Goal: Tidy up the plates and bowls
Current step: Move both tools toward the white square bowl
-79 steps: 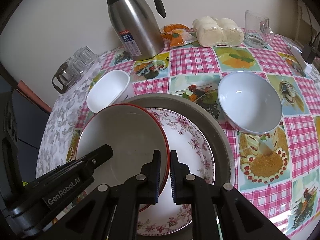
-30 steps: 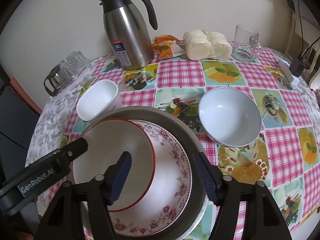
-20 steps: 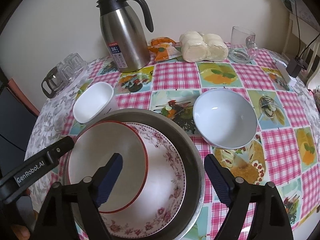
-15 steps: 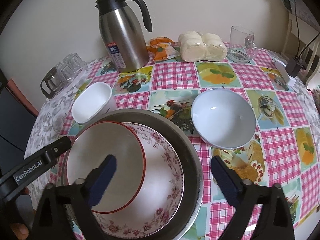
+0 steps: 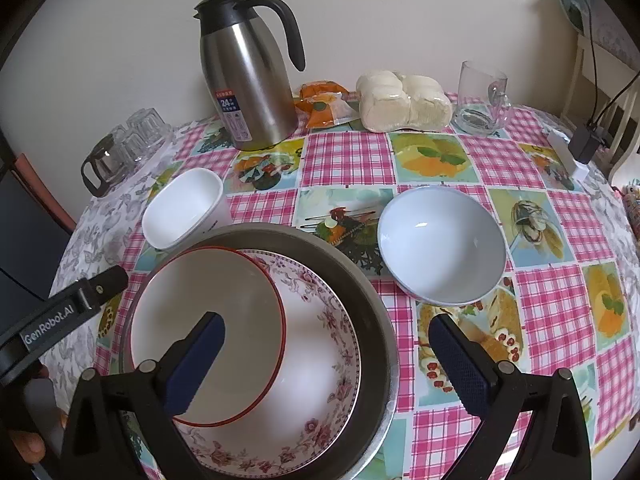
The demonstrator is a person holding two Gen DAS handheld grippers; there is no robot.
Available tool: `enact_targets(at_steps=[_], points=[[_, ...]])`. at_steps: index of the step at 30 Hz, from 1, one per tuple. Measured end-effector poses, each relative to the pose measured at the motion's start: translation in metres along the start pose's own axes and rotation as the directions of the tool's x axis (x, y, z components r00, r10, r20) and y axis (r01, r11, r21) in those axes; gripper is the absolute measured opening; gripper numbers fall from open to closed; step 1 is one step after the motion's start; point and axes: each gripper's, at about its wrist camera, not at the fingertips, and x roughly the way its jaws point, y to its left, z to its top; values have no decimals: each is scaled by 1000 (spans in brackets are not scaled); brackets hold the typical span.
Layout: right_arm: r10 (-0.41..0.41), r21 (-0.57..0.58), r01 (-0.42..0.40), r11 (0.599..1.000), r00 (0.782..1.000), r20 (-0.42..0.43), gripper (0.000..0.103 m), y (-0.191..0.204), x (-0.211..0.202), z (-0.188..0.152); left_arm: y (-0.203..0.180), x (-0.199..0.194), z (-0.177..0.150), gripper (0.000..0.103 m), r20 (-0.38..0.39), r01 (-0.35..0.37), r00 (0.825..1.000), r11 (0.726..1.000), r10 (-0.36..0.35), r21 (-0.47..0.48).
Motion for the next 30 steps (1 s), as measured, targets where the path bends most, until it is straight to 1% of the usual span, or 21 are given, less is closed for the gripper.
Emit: enact_targets(at_steps=[9, 16, 19, 23, 25, 30], points=[[-2, 8, 2, 1000, 1000, 14, 103, -4, -2, 2, -1, -2, 5, 97, 17, 26, 1000, 1000, -26, -1], [19, 13, -20, 1000, 998, 61, 103, 0, -6, 5, 10, 0, 19, 97, 45, 68, 997, 997, -66, -44], [37, 28, -40, 999, 995, 90, 103, 1, -10, 8, 12, 5, 26, 97, 51, 80, 996, 996, -78, -44], [42, 34, -45, 998, 994, 104, 103, 5, -10, 13, 17, 8, 33, 97, 99, 133, 987, 989, -127, -60], [46, 32, -49, 998, 994, 101, 103, 9, -9, 15, 18, 10, 37, 98, 118, 146, 983, 987, -138, -61], [64, 21, -65, 998, 995, 79, 103, 17, -2, 25, 26, 21, 49, 98, 132, 186, 976, 979, -174, -86]])
